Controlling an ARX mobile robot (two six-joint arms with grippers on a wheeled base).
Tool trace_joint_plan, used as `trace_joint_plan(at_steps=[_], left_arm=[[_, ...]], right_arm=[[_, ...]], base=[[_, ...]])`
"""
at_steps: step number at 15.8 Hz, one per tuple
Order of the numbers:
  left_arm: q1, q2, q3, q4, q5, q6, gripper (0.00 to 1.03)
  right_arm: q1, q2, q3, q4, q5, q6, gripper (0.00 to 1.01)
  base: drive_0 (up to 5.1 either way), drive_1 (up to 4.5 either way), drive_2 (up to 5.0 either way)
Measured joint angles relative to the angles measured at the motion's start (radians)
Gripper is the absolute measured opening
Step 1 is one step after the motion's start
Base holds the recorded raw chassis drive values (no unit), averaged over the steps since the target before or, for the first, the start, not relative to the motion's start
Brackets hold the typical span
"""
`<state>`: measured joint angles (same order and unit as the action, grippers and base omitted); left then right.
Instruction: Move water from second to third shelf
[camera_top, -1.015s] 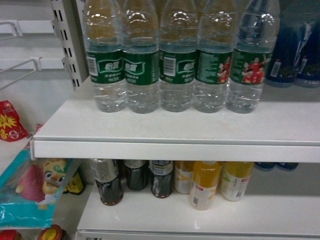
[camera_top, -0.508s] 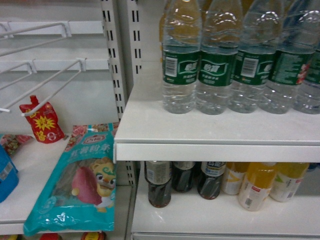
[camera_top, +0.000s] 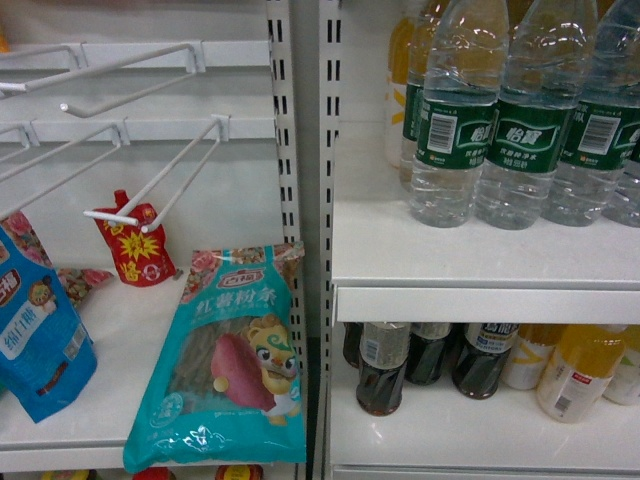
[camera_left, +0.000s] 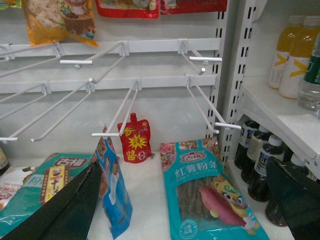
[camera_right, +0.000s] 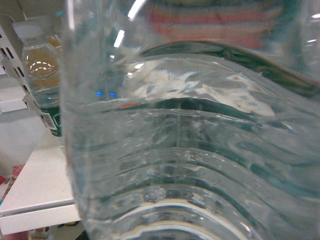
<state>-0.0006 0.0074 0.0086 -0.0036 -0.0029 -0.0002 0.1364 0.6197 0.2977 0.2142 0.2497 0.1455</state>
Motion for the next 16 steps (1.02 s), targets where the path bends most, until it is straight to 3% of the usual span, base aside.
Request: trace_joint_plan(at_steps=[6, 7, 8, 9, 12, 14, 16], left_arm=[[0.0, 0.0, 0.0, 0.0, 0.002, 0.0, 0.98], [0.0, 0.0, 0.0, 0.0, 0.002, 0.0, 0.98], [0.0, 0.0, 0.0, 0.0, 0.002, 0.0, 0.98], [0.0, 0.0, 0.0, 0.0, 0.002, 0.0, 0.98], [0.0, 0.0, 0.0, 0.0, 0.002, 0.0, 0.98], [0.0, 0.0, 0.0, 0.0, 0.002, 0.0, 0.98], [0.0, 0.0, 0.0, 0.0, 0.002, 0.0, 0.98]], right_arm=[[0.0, 0.0, 0.0, -0.003, -0.002, 0.0, 0.43], [-0.024, -0.001, 0.0, 0.003, -0.064, 0.012, 0.43], [-0.055, -0.002, 0.0, 0.012, -0.157, 0.021, 0.43], [-0.068, 0.008, 0.004, 0.027, -0.201, 0.027, 0.43], [-0.064, 0.138, 0.043, 0.136, -0.216, 0.019, 0.43], [-0.07, 0.379, 0.109, 0.288, -0.216, -0.022, 0.43], [-0.095, 0.481, 0.141, 0.305, -0.239, -0.024, 0.43]], base=[[0.0, 0.0, 0.0], [0.0, 0.0, 0.0], [0.0, 0.0, 0.0], [0.0, 0.0, 0.0], [0.0, 0.0, 0.0], [0.0, 0.0, 0.0], [0.0, 0.0, 0.0]])
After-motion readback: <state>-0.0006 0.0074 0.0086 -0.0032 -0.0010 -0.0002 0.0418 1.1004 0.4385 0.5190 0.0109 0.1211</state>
